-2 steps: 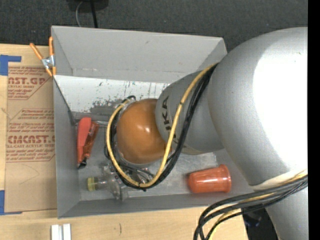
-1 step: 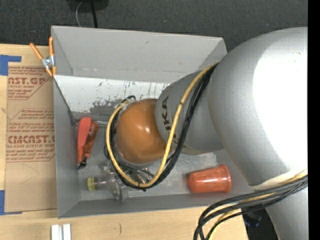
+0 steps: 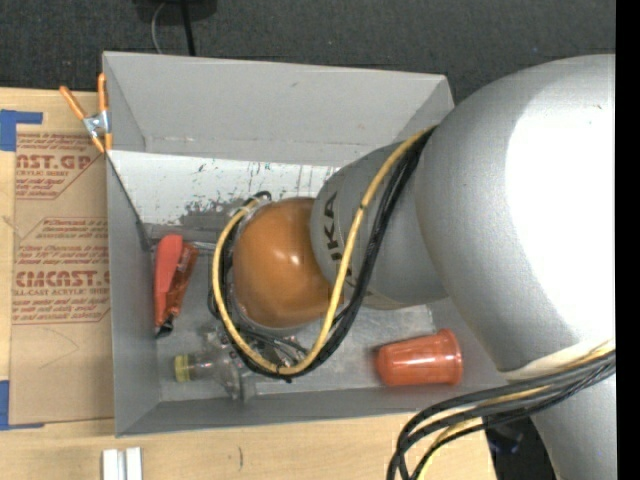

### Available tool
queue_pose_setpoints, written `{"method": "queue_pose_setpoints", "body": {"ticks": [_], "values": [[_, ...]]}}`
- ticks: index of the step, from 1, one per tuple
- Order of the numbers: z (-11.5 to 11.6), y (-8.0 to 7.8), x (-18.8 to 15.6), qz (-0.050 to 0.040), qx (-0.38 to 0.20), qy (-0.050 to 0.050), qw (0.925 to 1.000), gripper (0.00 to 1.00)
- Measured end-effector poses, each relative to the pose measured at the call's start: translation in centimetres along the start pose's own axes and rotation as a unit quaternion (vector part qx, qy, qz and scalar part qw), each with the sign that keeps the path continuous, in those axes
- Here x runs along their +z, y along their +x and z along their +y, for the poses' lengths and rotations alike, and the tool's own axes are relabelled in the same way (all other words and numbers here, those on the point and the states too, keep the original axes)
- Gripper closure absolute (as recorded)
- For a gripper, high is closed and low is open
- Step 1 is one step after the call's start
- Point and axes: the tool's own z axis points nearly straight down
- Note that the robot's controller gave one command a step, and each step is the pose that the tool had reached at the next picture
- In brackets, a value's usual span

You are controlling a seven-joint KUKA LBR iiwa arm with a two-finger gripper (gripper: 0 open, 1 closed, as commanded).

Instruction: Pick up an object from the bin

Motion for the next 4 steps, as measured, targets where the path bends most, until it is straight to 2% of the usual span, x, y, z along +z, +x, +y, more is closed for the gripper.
{"method": "queue_pose_setpoints", "body": {"ticks": [4], "values": [[0.1,0.0,-3.1,0.0003,0.0,0.0,1.0,1.0]]}}
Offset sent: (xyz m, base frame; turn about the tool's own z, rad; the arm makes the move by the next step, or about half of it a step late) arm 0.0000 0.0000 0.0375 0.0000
